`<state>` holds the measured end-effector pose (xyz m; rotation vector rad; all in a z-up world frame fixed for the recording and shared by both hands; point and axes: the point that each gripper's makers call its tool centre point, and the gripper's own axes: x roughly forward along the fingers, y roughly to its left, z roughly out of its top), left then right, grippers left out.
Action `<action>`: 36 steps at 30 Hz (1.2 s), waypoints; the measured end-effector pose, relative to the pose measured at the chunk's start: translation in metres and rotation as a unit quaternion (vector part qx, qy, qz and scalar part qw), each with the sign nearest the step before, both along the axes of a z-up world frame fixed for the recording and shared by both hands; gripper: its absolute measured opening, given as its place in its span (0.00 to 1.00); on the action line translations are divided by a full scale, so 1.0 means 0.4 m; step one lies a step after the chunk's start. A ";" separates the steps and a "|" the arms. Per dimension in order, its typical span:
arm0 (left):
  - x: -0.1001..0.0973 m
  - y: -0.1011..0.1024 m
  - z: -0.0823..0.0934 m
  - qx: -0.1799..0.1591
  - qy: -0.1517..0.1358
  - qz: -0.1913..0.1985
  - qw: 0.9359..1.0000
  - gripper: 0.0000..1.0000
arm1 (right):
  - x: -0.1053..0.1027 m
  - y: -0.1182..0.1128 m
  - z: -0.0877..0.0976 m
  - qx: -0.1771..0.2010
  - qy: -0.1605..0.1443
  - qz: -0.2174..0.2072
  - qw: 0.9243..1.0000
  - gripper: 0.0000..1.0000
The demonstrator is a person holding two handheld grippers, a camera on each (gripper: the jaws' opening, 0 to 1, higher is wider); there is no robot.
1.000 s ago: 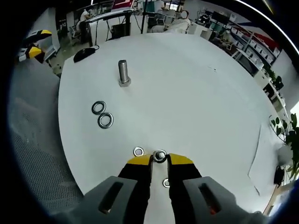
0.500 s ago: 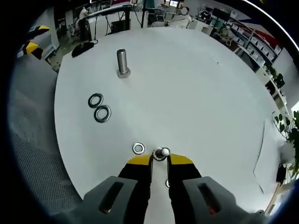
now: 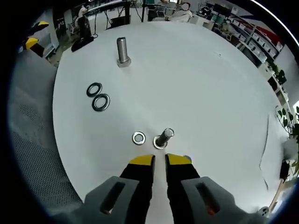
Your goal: Place the washer onto the threaded stud by aligning its center hole with the stud, sliding it down to the base, and recovering from edge contact or off-axis alignment until the washer reaches the visible bottom stop.
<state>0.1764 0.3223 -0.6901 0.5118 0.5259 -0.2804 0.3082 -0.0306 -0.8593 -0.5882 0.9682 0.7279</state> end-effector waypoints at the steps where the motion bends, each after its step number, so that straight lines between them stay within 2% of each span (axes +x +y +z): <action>1: 0.000 0.000 0.000 0.000 0.000 0.000 1.000 0.37 | -0.001 -0.004 0.003 0.001 -0.001 -0.001 1.000 0.13; 4: 0.001 0.001 0.000 0.000 0.000 0.000 1.000 0.37 | -0.005 -0.016 0.010 0.007 -0.002 -0.005 1.000 0.14; 8: 0.001 0.000 0.001 0.000 -0.001 0.000 1.000 0.37 | -0.012 -0.036 0.015 0.020 -0.005 -0.010 1.000 0.22; 11: 0.001 0.000 0.002 0.000 -0.002 0.000 1.000 0.37 | -0.022 -0.049 0.012 0.026 -0.001 -0.013 1.000 0.24; 22: 0.000 -0.001 0.002 0.000 -0.003 -0.001 1.000 0.37 | -0.015 -0.092 0.011 0.031 0.005 -0.037 0.999 0.24; 27: 0.000 0.000 0.003 0.000 -0.003 0.000 1.000 0.37 | -0.006 -0.100 -0.001 0.015 0.033 -0.022 0.999 0.23; 36: 0.000 -0.001 0.003 0.002 -0.003 -0.001 1.000 0.37 | -0.004 -0.105 -0.014 -0.007 0.054 0.000 0.999 0.23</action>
